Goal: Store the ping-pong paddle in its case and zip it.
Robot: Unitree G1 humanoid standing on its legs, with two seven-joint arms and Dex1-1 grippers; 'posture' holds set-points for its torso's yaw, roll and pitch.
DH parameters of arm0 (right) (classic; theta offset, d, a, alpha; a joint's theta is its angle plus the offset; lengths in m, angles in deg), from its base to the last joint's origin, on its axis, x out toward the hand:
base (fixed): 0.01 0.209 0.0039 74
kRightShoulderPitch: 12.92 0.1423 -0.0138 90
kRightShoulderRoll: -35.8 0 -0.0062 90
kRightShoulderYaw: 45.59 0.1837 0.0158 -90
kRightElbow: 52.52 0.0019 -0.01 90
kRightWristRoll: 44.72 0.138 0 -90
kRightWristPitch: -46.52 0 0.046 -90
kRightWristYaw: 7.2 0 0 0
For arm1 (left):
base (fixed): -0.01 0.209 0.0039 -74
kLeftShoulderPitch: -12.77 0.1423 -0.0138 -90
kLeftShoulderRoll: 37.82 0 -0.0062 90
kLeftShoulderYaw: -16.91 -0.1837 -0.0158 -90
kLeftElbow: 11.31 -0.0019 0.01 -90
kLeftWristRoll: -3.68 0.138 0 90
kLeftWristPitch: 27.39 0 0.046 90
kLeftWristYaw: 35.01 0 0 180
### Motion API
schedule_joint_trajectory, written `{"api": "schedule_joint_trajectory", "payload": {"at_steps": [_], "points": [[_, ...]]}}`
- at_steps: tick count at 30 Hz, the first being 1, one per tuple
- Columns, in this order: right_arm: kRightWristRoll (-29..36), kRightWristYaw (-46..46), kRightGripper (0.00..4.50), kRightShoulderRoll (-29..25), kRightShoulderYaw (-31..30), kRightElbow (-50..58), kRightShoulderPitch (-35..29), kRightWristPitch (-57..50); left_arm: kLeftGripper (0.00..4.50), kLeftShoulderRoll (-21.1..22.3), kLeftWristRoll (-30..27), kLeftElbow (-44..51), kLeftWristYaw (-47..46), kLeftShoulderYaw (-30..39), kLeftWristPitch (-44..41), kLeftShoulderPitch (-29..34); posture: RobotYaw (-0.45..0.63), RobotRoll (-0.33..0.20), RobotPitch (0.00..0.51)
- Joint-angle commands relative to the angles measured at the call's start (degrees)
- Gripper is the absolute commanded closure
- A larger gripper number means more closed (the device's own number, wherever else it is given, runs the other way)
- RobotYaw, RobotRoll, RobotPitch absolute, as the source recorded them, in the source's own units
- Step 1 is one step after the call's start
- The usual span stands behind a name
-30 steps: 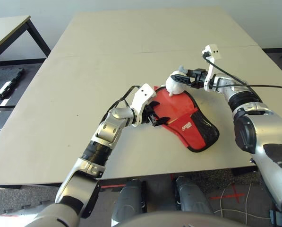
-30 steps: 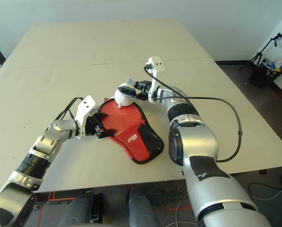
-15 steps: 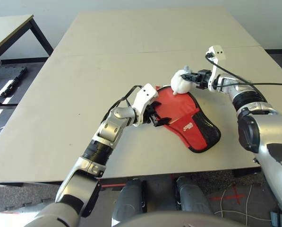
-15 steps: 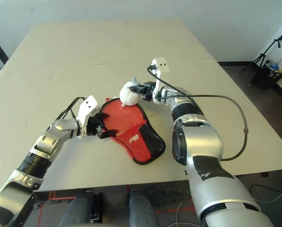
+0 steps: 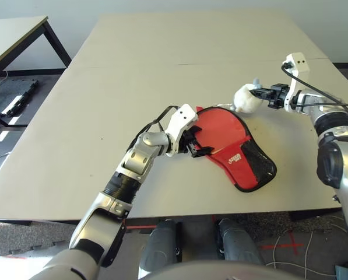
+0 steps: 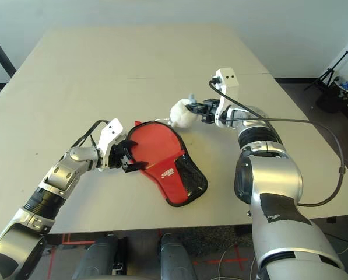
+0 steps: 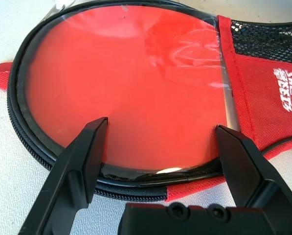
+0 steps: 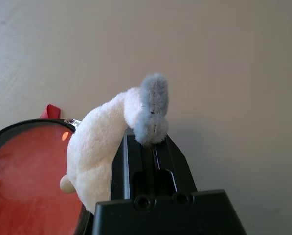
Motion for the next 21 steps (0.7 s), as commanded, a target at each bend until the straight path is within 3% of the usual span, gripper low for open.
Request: {"api": "schedule_joint_trajectory", "payload": {"at_steps": [1, 6, 15, 17, 21], "points": [[-1.86, 2.15, 4.48, -3.01, -1.18, 0.13, -1.53, -0.80, 0.00, 0.13, 1.10, -2.67, 0.54, -2.18, -1.36, 1.24, -0.04, 0.000, 0.091], [-4.66, 9.47, 4.48, -7.48, -4.27, 0.71, -3.03, -1.16, 0.00, 0.15, 1.06, -2.62, 0.60, -2.18, -1.53, 1.29, -0.04, 0.000, 0.095], [-8.95, 34.88, 4.48, -16.69, -12.14, 2.90, -7.24, 0.23, 0.00, 0.65, 1.11, -2.70, 1.08, -2.18, -1.48, 1.72, -0.06, 0.000, 0.094], [-4.72, 37.91, 4.48, -18.18, -16.01, 5.79, -9.45, -0.66, 0.00, 0.61, 1.16, -2.86, 1.08, -2.17, -1.45, 1.61, -0.06, 0.000, 0.092], [10.86, 38.08, 4.48, -24.03, -27.61, 19.71, -16.82, -5.93, 0.00, 0.39, 1.20, -3.31, 1.09, -2.13, -1.34, 1.29, -0.07, 0.000, 0.091]]}}
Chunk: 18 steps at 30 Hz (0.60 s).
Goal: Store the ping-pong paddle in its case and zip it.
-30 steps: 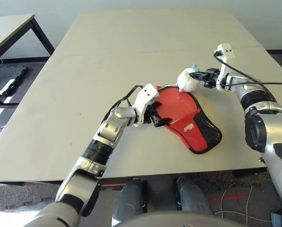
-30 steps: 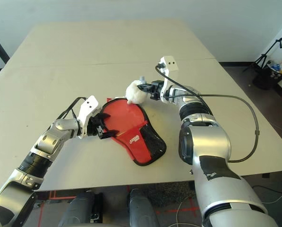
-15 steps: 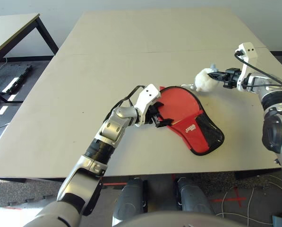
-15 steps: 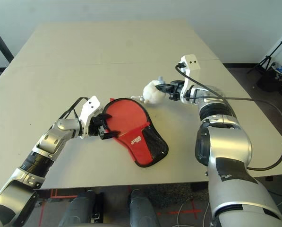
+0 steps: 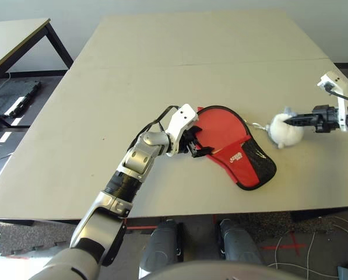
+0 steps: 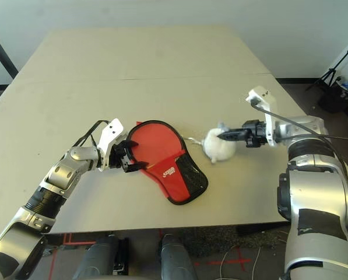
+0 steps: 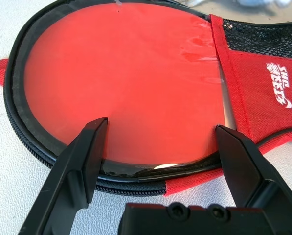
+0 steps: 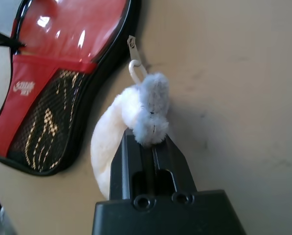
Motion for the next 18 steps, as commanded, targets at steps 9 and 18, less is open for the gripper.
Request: {"api": "schedule_joint_trajectory", "payload": {"at_steps": [9, 18], "points": [[30.38, 0.60, 4.48, -19.51, -26.44, 30.97, -12.68, -7.78, 0.00, -0.23, 1.28, -4.31, 0.19, -2.01, -0.73, 0.50, -0.07, 0.000, 0.091], [36.19, 0.60, 4.48, -29.44, -37.53, 42.66, -15.77, -4.72, 0.00, -0.47, 1.23, -4.87, -0.06, -2.05, -0.43, 0.31, -0.07, 0.000, 0.091]]}}
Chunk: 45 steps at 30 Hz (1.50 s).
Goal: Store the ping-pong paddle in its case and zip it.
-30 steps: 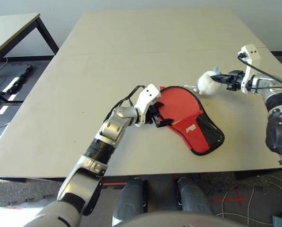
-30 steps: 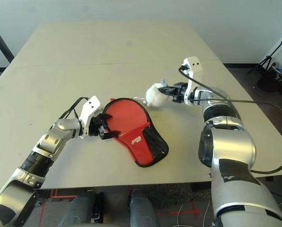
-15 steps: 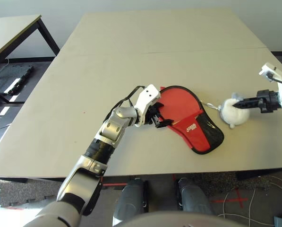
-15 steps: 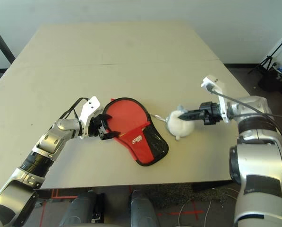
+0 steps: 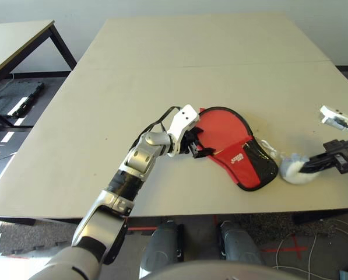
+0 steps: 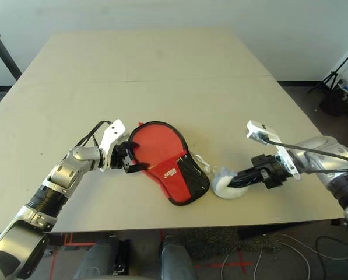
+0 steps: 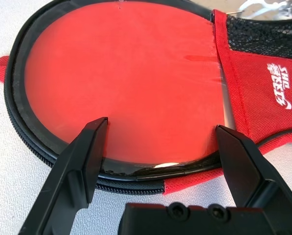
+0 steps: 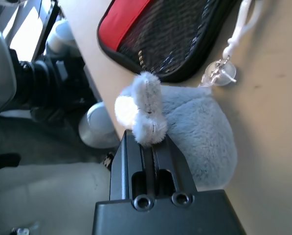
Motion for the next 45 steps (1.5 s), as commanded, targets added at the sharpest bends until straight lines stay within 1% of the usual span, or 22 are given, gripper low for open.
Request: {"api": "schedule_joint_trajectory", "payload": {"at_steps": [1, 6, 16, 19, 21, 22, 23, 24, 25, 27, 28, 29, 30, 31, 33, 35, 36, 38, 40, 42, 45], "points": [[0.53, 0.41, 4.48, -3.75, -5.21, 4.05, -1.80, 1.07, 0.00, 0.12, 1.22, -2.86, -0.23, -1.35, -1.45, 1.13, -0.07, 0.000, 0.092], [-1.35, 0.41, 4.48, -6.51, -9.14, 6.77, -2.77, 4.24, 0.00, -0.04, 1.21, -3.01, -0.38, -1.37, -1.40, 1.14, -0.08, 0.000, 0.093], [-4.54, 0.41, 4.48, -9.00, -13.27, 8.88, -3.90, 8.35, 0.00, -0.40, 1.34, -3.85, -0.56, -1.30, -0.94, 0.84, -0.08, 0.000, 0.089], [-5.12, 0.41, 4.48, -8.58, -12.50, 8.19, -4.22, 9.25, 0.00, -0.46, 1.40, -4.08, -0.62, -1.29, -0.72, 0.79, -0.08, 0.000, 0.087], [-3.69, 0.41, 4.48, -6.69, -9.66, 5.95, -3.23, 8.38, 0.00, -0.46, 1.39, -4.01, -0.57, -1.34, -0.68, 0.85, -0.08, 0.000, 0.087], [-1.58, 0.41, 4.19, -5.65, -7.66, 5.05, -2.47, 7.14, 0.00, -0.45, 1.39, -3.97, -0.53, -1.37, -0.68, 0.87, -0.08, 0.000, 0.085], [1.79, 0.41, 3.86, -4.66, -5.32, 4.58, -1.13, 3.37, 0.00, -0.42, 1.37, -3.84, -0.48, -1.39, -0.74, 0.90, -0.08, 0.000, 0.085], [4.58, 0.41, 3.64, -4.08, -3.49, 4.35, 0.04, 0.28, 0.00, -0.38, 1.36, -3.76, -0.42, -1.41, -0.76, 0.92, -0.08, 0.000, 0.085], [7.19, 0.41, 3.31, -4.02, -1.80, 4.18, 1.26, -1.94, 0.00, -0.26, 1.33, -3.52, -0.31, -1.44, -0.86, 0.95, -0.08, 0.000, 0.085], [10.39, 0.41, 2.71, -3.52, 1.36, 2.45, 3.15, -5.10, 0.00, 0.21, 1.32, -2.58, 0.15, -1.62, -1.15, 0.99, -0.08, 0.000, 0.085], [11.12, 0.41, 2.34, -2.97, 2.78, 1.04, 3.97, -6.29, 0.00, 0.52, 1.27, -1.86, 0.47, -1.72, -1.37, 1.00, -0.08, 0.000, 0.085], [11.34, 0.41, 2.06, -2.31, 3.92, -0.46, 4.48, -6.91, 0.00, 0.81, 1.19, -1.10, 0.70, -1.77, -1.52, 1.08, -0.08, 0.000, 0.078], [11.44, 0.41, 1.70, -1.35, 5.39, -2.32, 5.06, -7.67, 0.00, 1.56, 1.79, 0.10, 0.97, -2.25, -0.31, 1.15, -0.09, 0.000, 0.076], [11.46, 0.41, 1.48, -0.23, 6.92, -4.25, 5.72, -8.73, 0.00, 2.37, 2.14, 1.63, 1.49, -2.71, 0.58, 1.20, -0.09, 0.000, 0.076], [12.10, 0.41, 0.88, 2.94, 11.15, -9.65, 7.36, -11.27, 0.00, 3.09, -0.30, 7.21, 2.31, -1.51, -2.10, 1.28, -0.09, 0.000, 0.073], [11.30, 0.41, 0.16, 6.94, 16.36, -15.38, 9.51, -13.02, 0.00, 3.28, -3.21, 12.36, 2.02, 1.00, -5.93, 0.61, -0.09, 0.000, 0.074], [9.80, 0.41, 0.03, 9.21, 19.10, -18.41, 10.49, -12.58, 0.00, 3.42, -4.34, 14.34, 1.70, 2.30, -7.50, 0.14, -0.08, 0.000, 0.074], [6.22, -3.01, 0.03, 14.49, 24.83, -25.44, 12.30, -8.93, 0.00, 3.65, -6.65, 17.23, 0.47, 5.72, -10.27, -1.13, -0.08, 0.000, 0.077], [3.28, -9.12, 0.03, 19.21, 30.43, -31.74, 14.03, -5.57, 0.00, 3.74, -8.80, 18.69, -1.58, 9.72, -12.06, -2.26, -0.08, 0.000, 0.079], [0.50, -18.01, 0.03, 23.52, 36.36, -36.90, 15.27, 1.34, 0.00, 3.58, -10.48, 18.51, -4.95, 14.89, -12.72, -3.34, -0.07, 0.000, 0.083], [-3.88, -27.74, 0.03, 27.60, 42.42, -40.94, 15.93, 8.15, 0.00, 3.82, -11.62, 15.97, -10.36, 22.04, -11.95, -3.67, -0.06, 0.000, 0.088]]}}
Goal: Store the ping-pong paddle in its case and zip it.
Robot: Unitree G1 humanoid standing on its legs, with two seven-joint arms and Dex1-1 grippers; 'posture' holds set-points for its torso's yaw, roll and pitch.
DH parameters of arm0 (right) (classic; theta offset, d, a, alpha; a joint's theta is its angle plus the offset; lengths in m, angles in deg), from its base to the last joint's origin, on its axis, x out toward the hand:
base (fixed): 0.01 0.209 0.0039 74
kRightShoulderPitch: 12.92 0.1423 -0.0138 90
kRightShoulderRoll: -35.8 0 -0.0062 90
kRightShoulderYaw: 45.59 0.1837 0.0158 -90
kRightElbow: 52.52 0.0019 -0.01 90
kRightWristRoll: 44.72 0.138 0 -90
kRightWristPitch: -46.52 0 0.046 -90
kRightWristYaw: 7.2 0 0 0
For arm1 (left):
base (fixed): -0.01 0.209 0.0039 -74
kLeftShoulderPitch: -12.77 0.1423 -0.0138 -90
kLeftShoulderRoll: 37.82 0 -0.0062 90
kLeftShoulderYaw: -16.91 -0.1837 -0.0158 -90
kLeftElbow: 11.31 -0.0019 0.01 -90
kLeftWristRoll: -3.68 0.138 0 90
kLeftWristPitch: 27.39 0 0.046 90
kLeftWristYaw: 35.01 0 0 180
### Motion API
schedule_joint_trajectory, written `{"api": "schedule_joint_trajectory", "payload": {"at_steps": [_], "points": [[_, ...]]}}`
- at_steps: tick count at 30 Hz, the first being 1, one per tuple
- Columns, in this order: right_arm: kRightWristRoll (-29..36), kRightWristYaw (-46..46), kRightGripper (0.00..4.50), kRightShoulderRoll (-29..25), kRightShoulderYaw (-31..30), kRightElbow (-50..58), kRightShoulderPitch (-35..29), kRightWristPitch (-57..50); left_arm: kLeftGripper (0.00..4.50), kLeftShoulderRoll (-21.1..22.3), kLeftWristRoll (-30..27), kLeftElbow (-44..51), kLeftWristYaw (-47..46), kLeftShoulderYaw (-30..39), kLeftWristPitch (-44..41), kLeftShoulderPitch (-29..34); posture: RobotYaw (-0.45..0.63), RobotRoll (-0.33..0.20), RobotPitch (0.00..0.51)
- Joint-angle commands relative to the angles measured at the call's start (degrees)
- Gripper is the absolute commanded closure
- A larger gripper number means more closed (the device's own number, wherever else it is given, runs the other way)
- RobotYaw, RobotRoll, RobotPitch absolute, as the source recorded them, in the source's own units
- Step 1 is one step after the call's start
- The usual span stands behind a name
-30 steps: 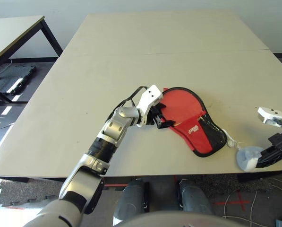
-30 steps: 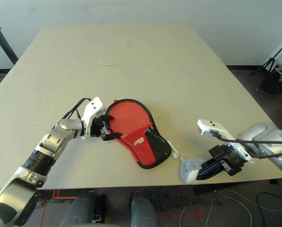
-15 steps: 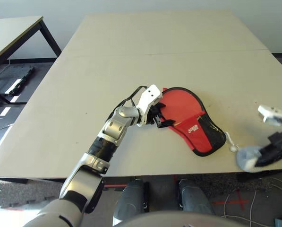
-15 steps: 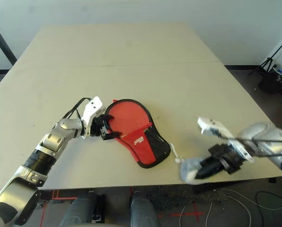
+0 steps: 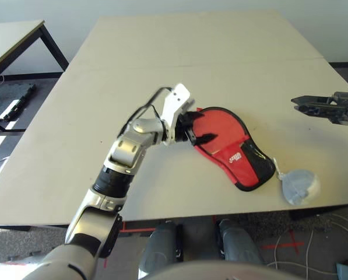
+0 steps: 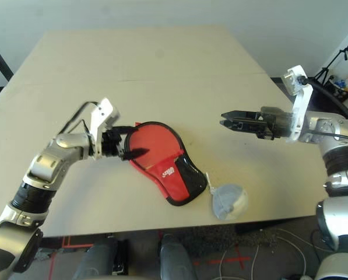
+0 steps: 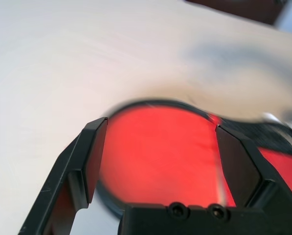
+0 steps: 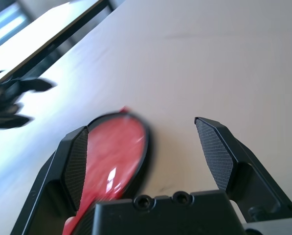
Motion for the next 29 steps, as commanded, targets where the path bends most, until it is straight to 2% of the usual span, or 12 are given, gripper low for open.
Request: {"api": "schedule_joint_trajectory", "payload": {"at_steps": [1, 8, 15, 21, 29], "points": [[-5.37, -10.72, 0.03, 2.86, 6.48, -4.89, 0.76, 6.33, 0.00, 1.01, -0.45, -3.47, -6.82, 7.53, 1.95, 0.70, -0.05, 0.000, 0.089], [-11.83, -26.89, 0.03, 6.86, 16.20, -9.61, -0.30, 16.26, 0.00, 3.45, 0.51, -10.02, -17.61, 17.95, 11.19, 4.96, -0.04, 0.000, 0.091], [-16.05, -37.47, 0.03, 9.08, 23.00, -11.30, -3.14, 23.15, 0.00, 3.83, 0.51, -17.43, -23.17, 22.56, 19.64, 8.91, -0.03, 0.000, 0.084], [-19.24, -40.35, 0.03, 11.26, 25.73, -11.30, -5.01, 27.73, 0.00, 3.39, 0.52, -25.41, -27.05, 25.03, 28.62, 9.57, -0.03, 0.000, 0.078], [-21.44, -42.68, 0.03, 12.13, 28.22, -12.11, -5.50, 27.65, 0.00, 3.30, -0.02, -29.83, -28.12, 25.15, 32.37, 9.48, -0.04, 0.000, 0.075]]}}
